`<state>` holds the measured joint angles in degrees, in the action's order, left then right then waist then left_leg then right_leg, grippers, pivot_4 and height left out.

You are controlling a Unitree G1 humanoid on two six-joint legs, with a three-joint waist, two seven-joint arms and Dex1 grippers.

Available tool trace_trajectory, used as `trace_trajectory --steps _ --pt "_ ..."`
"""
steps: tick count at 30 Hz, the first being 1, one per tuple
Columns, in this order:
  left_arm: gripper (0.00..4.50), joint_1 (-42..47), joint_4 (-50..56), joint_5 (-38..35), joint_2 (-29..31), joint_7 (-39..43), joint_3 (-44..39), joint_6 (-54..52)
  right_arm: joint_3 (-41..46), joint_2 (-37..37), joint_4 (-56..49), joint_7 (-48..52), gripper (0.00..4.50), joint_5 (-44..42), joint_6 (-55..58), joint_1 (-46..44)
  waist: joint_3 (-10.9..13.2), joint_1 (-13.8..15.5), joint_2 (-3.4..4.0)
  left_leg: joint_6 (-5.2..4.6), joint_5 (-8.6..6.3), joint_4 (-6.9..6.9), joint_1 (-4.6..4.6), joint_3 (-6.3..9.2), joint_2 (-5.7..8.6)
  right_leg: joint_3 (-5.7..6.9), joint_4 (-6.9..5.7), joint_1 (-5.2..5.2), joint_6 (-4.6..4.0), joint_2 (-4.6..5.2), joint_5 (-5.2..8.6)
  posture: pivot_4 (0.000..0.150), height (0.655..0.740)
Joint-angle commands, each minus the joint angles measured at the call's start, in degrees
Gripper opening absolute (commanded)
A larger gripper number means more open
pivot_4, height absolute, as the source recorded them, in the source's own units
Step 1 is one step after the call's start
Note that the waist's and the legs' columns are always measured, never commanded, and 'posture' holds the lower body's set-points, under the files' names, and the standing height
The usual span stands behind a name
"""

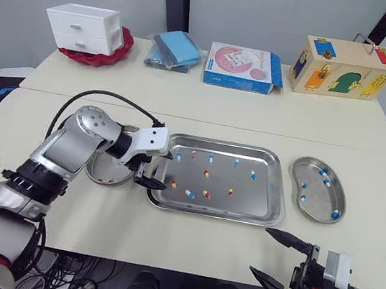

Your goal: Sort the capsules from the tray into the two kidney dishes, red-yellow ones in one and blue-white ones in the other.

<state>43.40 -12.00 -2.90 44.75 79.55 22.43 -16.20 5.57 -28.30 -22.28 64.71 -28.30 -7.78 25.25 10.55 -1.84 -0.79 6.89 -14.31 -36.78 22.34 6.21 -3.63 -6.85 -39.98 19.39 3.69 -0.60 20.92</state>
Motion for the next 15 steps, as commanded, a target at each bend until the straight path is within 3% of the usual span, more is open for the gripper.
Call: trace_trajectory --steps 1,4,15 --pt "4.11 2.54 -3.82 2.41 -1.46 1.44 1.22 4.84 -0.23 0.37 -2.14 -1.10 4.50 -0.28 -1.86 0.57 0.01 0.00 0.01 0.00 0.00 0.00 0.01 0.00 0.00 0.00 0.00 0.00 0.00 0.00 0.00 0.150 0.7400" --pt "3.34 3.66 -6.04 3.49 -2.75 2.94 1.90 7.47 -0.63 0.38 -2.42 -1.75 4.50 -0.09 -2.49 1.29 0.01 -0.01 0.00 0.00 0.00 0.00 0.01 0.02 0.00 0.02 0.00 0.00 0.00 0.00 0.00 0.150 0.7400" --pt "3.34 5.38 -10.29 7.97 -4.66 5.69 3.10 12.55 -1.54 0.07 -2.61 -3.94 4.50 0.25 -3.92 2.04 0.01 -0.02 0.00 -0.01 0.00 -0.02 0.01 0.03 0.01 0.02 0.00 -0.01 0.00 0.00 0.00 0.150 0.7400"
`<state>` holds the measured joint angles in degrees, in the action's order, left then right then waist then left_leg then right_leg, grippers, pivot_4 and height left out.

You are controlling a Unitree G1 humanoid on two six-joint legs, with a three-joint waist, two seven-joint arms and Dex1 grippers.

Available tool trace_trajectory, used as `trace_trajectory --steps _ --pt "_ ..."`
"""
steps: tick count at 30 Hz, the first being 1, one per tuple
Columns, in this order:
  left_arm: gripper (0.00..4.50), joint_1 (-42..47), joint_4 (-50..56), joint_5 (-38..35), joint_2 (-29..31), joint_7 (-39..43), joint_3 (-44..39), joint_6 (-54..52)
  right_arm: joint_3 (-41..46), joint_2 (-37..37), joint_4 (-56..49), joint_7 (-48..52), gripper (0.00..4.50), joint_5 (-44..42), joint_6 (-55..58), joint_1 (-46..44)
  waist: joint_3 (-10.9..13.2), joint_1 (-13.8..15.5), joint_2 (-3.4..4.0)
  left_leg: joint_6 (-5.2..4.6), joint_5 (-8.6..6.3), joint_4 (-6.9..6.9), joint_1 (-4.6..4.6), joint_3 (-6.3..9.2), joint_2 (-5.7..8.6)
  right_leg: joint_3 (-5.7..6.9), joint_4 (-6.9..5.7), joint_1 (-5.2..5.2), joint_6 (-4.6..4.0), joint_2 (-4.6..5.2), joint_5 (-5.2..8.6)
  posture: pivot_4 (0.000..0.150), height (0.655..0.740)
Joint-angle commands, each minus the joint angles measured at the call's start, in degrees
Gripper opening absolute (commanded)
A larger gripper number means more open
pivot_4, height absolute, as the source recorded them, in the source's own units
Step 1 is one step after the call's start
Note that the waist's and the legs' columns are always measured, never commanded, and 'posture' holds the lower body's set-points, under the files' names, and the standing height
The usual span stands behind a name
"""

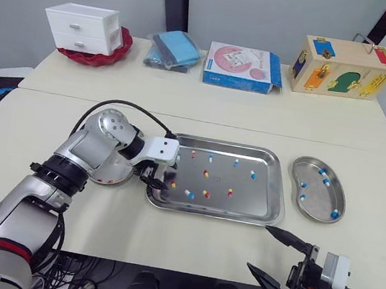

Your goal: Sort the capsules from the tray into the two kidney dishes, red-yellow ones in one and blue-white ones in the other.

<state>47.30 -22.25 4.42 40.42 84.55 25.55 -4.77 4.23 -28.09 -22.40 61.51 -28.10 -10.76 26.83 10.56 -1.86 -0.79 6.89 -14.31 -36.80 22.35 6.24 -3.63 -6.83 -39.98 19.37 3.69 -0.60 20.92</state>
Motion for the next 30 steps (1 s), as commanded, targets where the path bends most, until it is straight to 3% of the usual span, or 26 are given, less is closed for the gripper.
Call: trace_trajectory --steps 1,7,12,18,30 --pt "3.34 1.59 -0.31 0.91 -0.64 0.78 0.02 1.28 -0.23 -0.06 -2.47 -1.05 4.50 0.09 -1.08 0.37 0.00 0.00 0.00 0.00 0.00 0.00 0.00 0.00 0.00 0.00 0.00 0.00 0.00 0.00 0.00 0.150 0.7400" --pt "3.34 1.50 -0.68 2.00 -2.06 1.55 0.09 1.92 -0.88 -0.13 -2.91 -2.28 4.50 0.36 -1.60 0.78 0.00 0.00 0.00 0.00 0.00 0.00 0.00 0.00 0.00 0.00 0.00 0.00 0.00 0.00 0.00 0.150 0.7400" --pt "2.27 1.56 -0.93 2.65 -2.38 2.10 0.27 2.27 -0.56 -0.39 -3.00 -2.63 4.50 0.19 -1.87 1.45 0.00 0.00 0.00 0.00 0.00 0.00 0.00 0.01 0.00 0.01 0.00 -0.01 0.00 0.00 0.00 0.150 0.7400" --pt "0.44 1.24 -0.19 3.15 -2.46 2.84 0.08 2.42 -0.93 -0.26 -3.21 -3.66 4.50 0.32 -1.95 1.57 0.00 0.00 0.00 0.00 0.00 0.00 0.00 0.02 0.00 0.01 0.00 -0.02 0.00 0.00 0.00 0.150 0.7400" --pt "0.44 0.88 0.78 2.43 -2.47 3.44 -0.43 2.41 -1.07 -0.41 -3.01 -4.36 4.50 0.19 -1.99 1.31 0.00 0.00 0.00 0.00 0.00 0.00 0.00 0.02 0.00 0.01 0.00 -0.02 0.00 0.00 0.00 0.150 0.7400"
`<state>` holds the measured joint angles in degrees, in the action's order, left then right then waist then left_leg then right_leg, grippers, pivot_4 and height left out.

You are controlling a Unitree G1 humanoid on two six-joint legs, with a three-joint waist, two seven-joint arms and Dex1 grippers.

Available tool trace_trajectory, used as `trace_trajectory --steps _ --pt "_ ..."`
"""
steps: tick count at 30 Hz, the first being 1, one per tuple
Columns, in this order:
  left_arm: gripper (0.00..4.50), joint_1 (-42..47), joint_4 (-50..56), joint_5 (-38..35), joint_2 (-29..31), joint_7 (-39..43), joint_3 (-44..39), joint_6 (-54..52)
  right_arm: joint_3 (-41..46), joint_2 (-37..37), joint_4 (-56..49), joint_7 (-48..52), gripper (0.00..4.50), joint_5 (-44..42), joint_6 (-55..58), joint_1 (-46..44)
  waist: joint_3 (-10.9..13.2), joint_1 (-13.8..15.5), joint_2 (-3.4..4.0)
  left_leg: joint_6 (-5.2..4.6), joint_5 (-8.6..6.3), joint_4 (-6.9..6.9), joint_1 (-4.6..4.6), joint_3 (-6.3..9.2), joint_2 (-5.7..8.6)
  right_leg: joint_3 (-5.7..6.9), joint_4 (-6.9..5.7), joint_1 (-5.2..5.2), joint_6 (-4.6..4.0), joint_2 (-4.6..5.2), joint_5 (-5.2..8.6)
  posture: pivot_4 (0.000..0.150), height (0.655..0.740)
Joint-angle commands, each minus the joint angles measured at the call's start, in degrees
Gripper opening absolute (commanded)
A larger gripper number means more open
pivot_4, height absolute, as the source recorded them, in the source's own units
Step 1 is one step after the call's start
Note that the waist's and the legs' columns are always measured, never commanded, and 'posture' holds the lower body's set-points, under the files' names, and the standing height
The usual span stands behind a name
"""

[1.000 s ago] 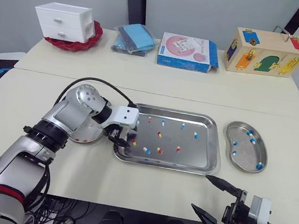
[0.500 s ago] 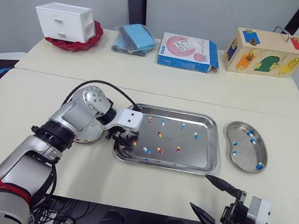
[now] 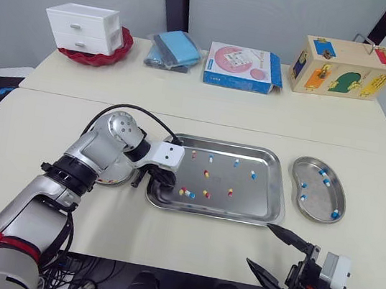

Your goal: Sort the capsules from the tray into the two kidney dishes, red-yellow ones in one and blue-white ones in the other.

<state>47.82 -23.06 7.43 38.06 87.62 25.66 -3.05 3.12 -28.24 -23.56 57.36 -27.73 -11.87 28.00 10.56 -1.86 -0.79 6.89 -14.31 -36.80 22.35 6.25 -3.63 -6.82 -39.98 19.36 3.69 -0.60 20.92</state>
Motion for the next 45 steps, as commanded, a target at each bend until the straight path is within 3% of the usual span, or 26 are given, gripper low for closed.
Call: trace_trajectory --steps 1,4,9,35,43,45 --pt "0.44 0.41 1.61 -0.82 -0.26 0.24 -0.79 0.65 0.07 -0.27 -1.85 -0.22 4.50 -0.23 -0.86 0.18 0.00 0.00 0.00 0.00 0.00 0.00 0.00 0.00 0.00 0.00 0.00 0.00 0.00 0.00 0.00 0.150 0.7400" --pt "0.93 0.45 2.28 -1.77 -0.21 1.09 -1.20 -0.06 0.03 -0.25 -1.91 -0.25 4.50 -0.23 -0.85 0.32 0.00 0.00 0.00 0.00 0.00 0.00 0.00 0.00 0.00 0.00 0.00 0.00 0.00 0.00 0.00 0.150 0.7400" --pt "2.39 0.30 3.58 -3.60 -0.41 1.45 -1.89 0.00 0.14 -0.37 -1.97 -0.19 4.50 -0.35 -0.79 0.46 0.00 0.00 0.00 0.00 0.00 0.00 0.00 0.00 0.00 0.00 0.00 0.00 0.00 0.00 0.00 0.150 0.7400" --pt "2.39 -2.58 2.55 -1.20 -1.49 -0.99 0.23 0.27 0.05 -0.97 -2.63 -0.97 4.50 -0.52 -0.13 0.58 0.00 0.00 0.00 0.00 0.00 0.00 -0.01 0.01 0.00 0.01 0.00 -0.02 0.00 0.00 0.00 0.150 0.7400" --pt "0.03 -2.68 2.49 -0.77 -1.17 -1.13 0.18 0.55 -0.14 -0.97 -2.57 -1.18 4.50 -0.49 0.07 0.22 0.00 0.00 0.00 0.00 0.00 -0.02 -0.04 0.02 0.00 0.01 0.00 -0.06 0.00 0.00 0.00 0.150 0.7400" --pt "0.03 -2.69 2.52 -0.72 -1.17 -1.12 0.17 0.56 -0.15 -0.98 -2.56 -1.16 4.50 -0.46 0.08 0.22 0.00 0.01 0.00 0.00 0.00 -0.02 -0.05 0.02 0.00 0.01 0.00 -0.06 0.00 0.00 0.00 0.150 0.7400"
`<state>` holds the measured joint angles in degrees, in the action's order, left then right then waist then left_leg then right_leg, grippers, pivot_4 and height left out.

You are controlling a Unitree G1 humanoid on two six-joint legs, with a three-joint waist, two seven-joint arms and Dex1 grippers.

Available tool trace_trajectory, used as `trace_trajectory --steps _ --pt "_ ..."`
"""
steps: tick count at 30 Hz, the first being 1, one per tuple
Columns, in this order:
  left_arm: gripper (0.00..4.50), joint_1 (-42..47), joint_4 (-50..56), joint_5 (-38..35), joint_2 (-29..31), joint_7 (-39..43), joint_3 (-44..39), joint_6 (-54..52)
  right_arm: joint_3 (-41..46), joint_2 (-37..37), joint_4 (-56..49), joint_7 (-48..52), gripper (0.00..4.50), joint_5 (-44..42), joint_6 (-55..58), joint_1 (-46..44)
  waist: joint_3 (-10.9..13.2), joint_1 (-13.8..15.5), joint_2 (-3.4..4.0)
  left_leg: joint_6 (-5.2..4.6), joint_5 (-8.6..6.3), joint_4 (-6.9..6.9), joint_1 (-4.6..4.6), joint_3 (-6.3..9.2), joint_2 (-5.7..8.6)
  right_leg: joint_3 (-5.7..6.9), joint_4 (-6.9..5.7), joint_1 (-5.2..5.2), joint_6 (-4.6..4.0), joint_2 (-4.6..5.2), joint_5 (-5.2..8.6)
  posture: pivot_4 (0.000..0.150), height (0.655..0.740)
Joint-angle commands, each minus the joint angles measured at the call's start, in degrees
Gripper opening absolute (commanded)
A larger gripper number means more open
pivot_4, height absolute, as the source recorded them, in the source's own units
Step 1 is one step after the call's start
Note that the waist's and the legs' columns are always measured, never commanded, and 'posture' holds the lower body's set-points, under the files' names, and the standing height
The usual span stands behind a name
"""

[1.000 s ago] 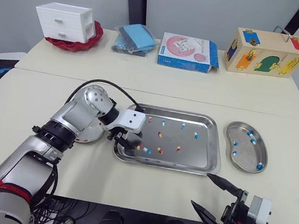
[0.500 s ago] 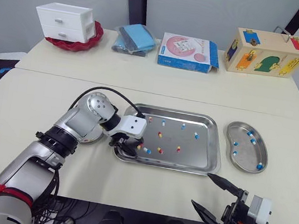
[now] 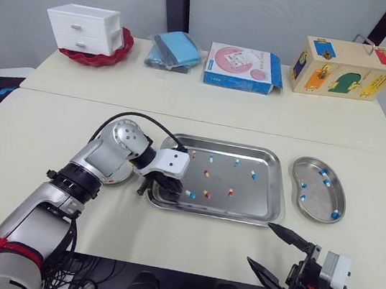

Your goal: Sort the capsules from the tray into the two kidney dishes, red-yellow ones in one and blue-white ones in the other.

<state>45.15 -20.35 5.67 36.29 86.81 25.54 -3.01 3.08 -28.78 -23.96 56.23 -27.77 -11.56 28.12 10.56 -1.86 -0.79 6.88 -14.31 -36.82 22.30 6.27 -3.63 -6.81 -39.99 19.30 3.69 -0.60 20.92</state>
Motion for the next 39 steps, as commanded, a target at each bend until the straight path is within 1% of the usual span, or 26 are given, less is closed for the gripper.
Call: trace_trajectory --steps 1,7,12,13,15,17,21,23,27,35,39 --pt "0.03 -0.03 -0.19 1.04 0.59 -0.30 0.25 0.55 -0.13 -0.43 -2.20 -0.06 4.50 -0.42 -0.20 0.09 0.00 0.00 0.00 0.00 0.00 0.00 0.00 0.00 0.00 0.00 0.00 0.00 0.00 0.00 0.00 0.150 0.7400" --pt "0.03 -0.06 0.02 0.88 0.58 -0.25 0.03 0.38 -0.25 -0.36 -2.21 -0.12 4.50 -0.37 -0.20 -0.05 0.00 0.00 0.00 0.00 0.00 0.00 -0.01 0.00 0.00 0.00 0.00 0.00 0.00 0.00 0.00 0.150 0.7400" --pt "0.03 0.37 1.43 -1.47 0.22 0.39 -1.53 -1.97 -0.40 -0.38 -2.19 -0.22 4.50 -0.38 -0.21 -0.13 0.00 0.00 0.00 0.00 0.00 0.00 -0.01 0.00 0.00 0.00 0.00 -0.01 0.00 0.00 0.00 0.150 0.7400" --pt "0.20 0.65 1.69 -2.02 0.21 0.40 -1.97 -2.47 -0.44 -0.38 -2.19 -0.21 4.50 -0.39 -0.22 -0.14 0.00 0.00 0.00 0.00 0.00 0.00 -0.01 0.00 0.00 0.00 0.00 0.00 0.00 0.00 0.00 0.150 0.7400" --pt "0.62 1.31 2.38 -3.35 0.39 0.84 -2.83 -4.01 -0.47 -0.41 -2.21 -0.15 4.50 -0.47 -0.18 -0.16 0.00 0.00 0.00 0.00 0.00 0.00 0.01 0.00 0.00 0.01 0.00 0.00 0.00 0.00 0.00 0.150 0.7400" --pt "1.22 1.91 2.86 -4.35 0.61 1.19 -3.61 -5.30 -0.48 -0.43 -2.21 -0.05 4.50 -0.55 -0.20 -0.16 0.00 -0.01 0.00 0.00 0.00 0.00 0.01 0.00 0.00 0.01 0.00 0.01 0.00 0.00 0.00 0.150 0.7400" --pt "2.58 2.92 2.06 -5.12 1.17 0.95 -4.86 -5.11 -0.50 -0.59 -2.33 0.12 4.50 -0.70 -0.09 -0.24 0.01 0.00 0.00 0.00 0.00 0.00 0.02 0.01 0.00 0.02 0.00 0.01 0.00 0.00 0.00 0.150 0.7400" --pt "3.19 3.14 1.44 -5.19 1.28 0.85 -5.24 -4.42 -0.48 -0.65 -2.25 0.18 4.50 -0.71 -0.12 -0.32 0.01 0.00 0.00 0.00 0.00 0.00 0.02 0.01 0.00 0.01 0.00 0.01 0.00 0.00 0.00 0.150 0.7400" --pt "4.49 4.40 -2.76 -3.23 2.26 -0.49 -5.07 -0.98 -0.33 -0.87 -2.20 0.20 4.50 -0.80 -0.03 -0.59 0.01 -0.01 0.00 0.00 0.00 0.00 0.01 0.01 0.00 0.01 0.00 0.01 0.00 0.00 0.00 0.150 0.7400" --pt "4.49 5.98 -8.65 -2.64 2.14 -1.85 -5.60 2.25 -0.45 -0.84 -2.43 0.02 4.50 -0.60 -0.13 -0.26 0.02 -0.01 -0.01 0.00 0.00 0.00 0.03 0.02 0.00 0.03 0.01 0.02 0.00 0.00 0.00 0.150 0.7400" --pt "4.49 5.63 -9.45 -2.70 2.22 -1.33 -5.29 3.41 -0.42 -0.89 -2.58 0.02 4.50 -0.63 -0.10 0.06 0.02 -0.02 -0.01 0.00 0.00 0.00 0.04 0.02 0.01 0.03 0.01 0.02 0.00 0.00 0.00 0.150 0.7400"
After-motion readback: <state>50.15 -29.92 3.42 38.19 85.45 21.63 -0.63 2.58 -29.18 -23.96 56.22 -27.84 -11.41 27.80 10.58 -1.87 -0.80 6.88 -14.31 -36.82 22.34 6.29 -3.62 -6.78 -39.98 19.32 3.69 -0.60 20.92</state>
